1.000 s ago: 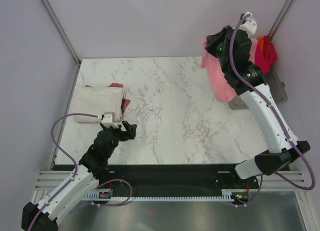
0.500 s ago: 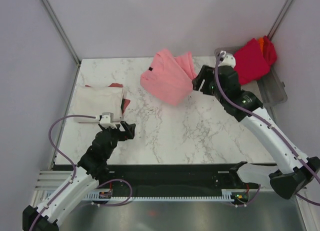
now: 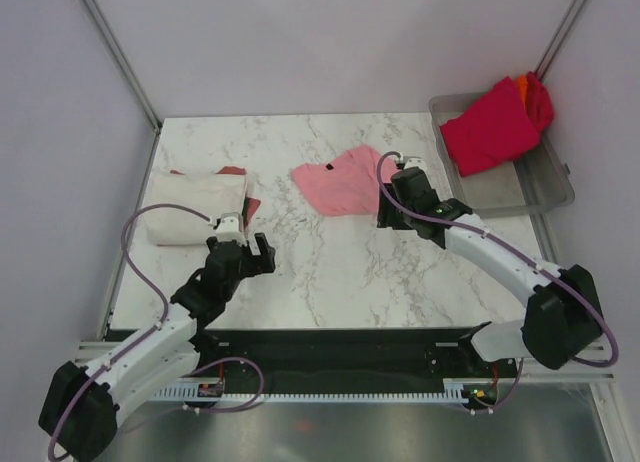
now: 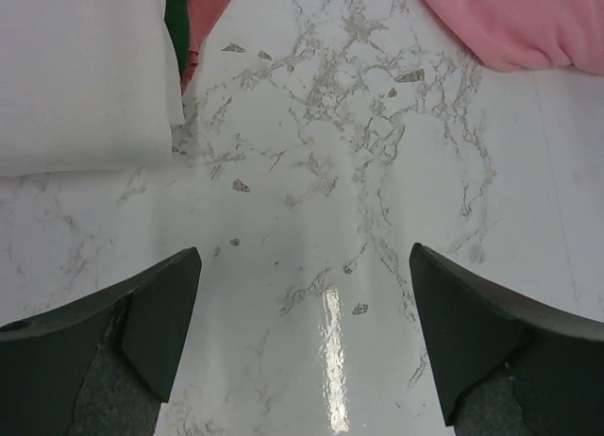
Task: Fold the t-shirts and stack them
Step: Move the tshirt to the center of the board, then flatten the tshirt out
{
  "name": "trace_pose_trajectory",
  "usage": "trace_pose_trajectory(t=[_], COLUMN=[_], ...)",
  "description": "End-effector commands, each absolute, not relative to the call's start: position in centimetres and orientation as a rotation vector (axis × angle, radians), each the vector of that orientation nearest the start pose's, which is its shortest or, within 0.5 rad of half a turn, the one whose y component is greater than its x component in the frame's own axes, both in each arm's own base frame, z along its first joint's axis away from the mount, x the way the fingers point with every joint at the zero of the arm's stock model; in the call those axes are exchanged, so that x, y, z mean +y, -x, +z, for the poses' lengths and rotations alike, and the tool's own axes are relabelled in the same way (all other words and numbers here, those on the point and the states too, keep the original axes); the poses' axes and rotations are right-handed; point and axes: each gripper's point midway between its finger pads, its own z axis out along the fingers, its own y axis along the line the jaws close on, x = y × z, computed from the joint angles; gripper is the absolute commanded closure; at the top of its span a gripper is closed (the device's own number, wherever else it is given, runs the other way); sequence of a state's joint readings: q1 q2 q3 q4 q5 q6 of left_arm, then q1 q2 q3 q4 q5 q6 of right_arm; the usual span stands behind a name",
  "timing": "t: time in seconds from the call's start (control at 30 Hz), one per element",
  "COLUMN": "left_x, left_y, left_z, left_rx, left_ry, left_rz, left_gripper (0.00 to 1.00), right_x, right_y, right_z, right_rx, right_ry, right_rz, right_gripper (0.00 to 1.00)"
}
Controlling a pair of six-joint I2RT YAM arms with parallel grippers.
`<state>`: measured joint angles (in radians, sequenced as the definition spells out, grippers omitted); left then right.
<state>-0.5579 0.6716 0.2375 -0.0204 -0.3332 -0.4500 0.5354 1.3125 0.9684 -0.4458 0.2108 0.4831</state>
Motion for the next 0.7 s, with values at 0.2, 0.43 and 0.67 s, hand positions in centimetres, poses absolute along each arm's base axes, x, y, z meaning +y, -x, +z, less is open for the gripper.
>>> trace_pose_trajectory(t=[0.2,0.43,0.67], left_x=[-11.8,-9.0,-5.0], left_y=[-32.7,-37.7,-39.3], left_z=[10.1,6.3,3.4], left_rx=[2.120,2.270,2.303], left_ry=[0.259,0.449,0.653], left_rz=[-0.071,-0.081,-0.084], left_gripper=[0.00,0.01,0.00], right_x=[15.7,17.4,21.5], right_y=[-41.9,-45.4,-36.9], right_z=[10.1,5.4,6.1], right_rx=[2.304,2.410,2.446], right_ry=[-0.126,-0.146,0.008], right_rz=[0.069,0.265,0.537], right_gripper=[0.20,0.47,1.00])
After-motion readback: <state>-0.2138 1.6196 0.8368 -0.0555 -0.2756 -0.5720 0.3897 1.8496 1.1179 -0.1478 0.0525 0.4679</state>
